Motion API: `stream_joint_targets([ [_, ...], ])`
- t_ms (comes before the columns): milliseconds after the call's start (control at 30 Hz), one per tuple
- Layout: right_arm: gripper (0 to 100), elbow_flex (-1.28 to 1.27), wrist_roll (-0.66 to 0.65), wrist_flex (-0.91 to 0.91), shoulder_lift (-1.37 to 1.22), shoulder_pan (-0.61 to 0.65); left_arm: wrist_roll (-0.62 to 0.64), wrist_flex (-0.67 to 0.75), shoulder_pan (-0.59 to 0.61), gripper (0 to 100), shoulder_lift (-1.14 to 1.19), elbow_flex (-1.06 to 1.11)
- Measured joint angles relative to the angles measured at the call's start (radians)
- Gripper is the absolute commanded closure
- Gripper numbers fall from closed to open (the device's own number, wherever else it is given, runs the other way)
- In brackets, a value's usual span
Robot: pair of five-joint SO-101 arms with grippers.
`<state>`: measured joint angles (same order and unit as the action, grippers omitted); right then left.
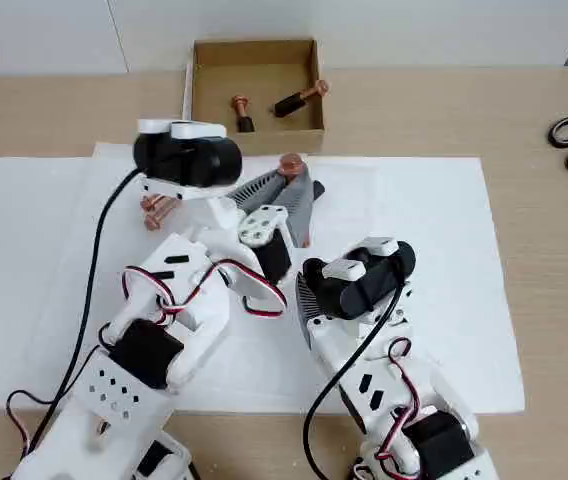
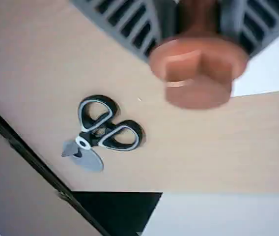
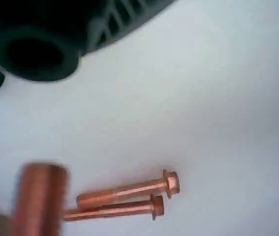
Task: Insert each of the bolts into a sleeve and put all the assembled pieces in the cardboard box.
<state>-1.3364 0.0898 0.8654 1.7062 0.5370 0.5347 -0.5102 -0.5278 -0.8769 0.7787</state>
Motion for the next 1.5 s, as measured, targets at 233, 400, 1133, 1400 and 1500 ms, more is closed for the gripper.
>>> stream_joint_targets([
  [233,99.5,0.0,0.0,-0.014,0.0,0.002,-0.021,0.003,-0.028,99,0.0,0.064],
  [400,99.5,-0.002,0.0,-0.014,0.0,0.002,-0.021,0.006,-0.032,99,0.0,0.069],
  [1133,99.5,0.0,0.0,-0.017,0.002,-0.003,-0.028,0.006,-0.064,99,0.0,0.08],
  [1400,99.5,-0.002,0.0,-0.017,0.0,0.002,-0.089,-0.066,-0.071,99,0.0,0.077],
  [1500,99.5,-0.002,0.002,-0.017,0.0,0.002,-0.12,-0.106,-0.074,99,-0.009,0.077],
])
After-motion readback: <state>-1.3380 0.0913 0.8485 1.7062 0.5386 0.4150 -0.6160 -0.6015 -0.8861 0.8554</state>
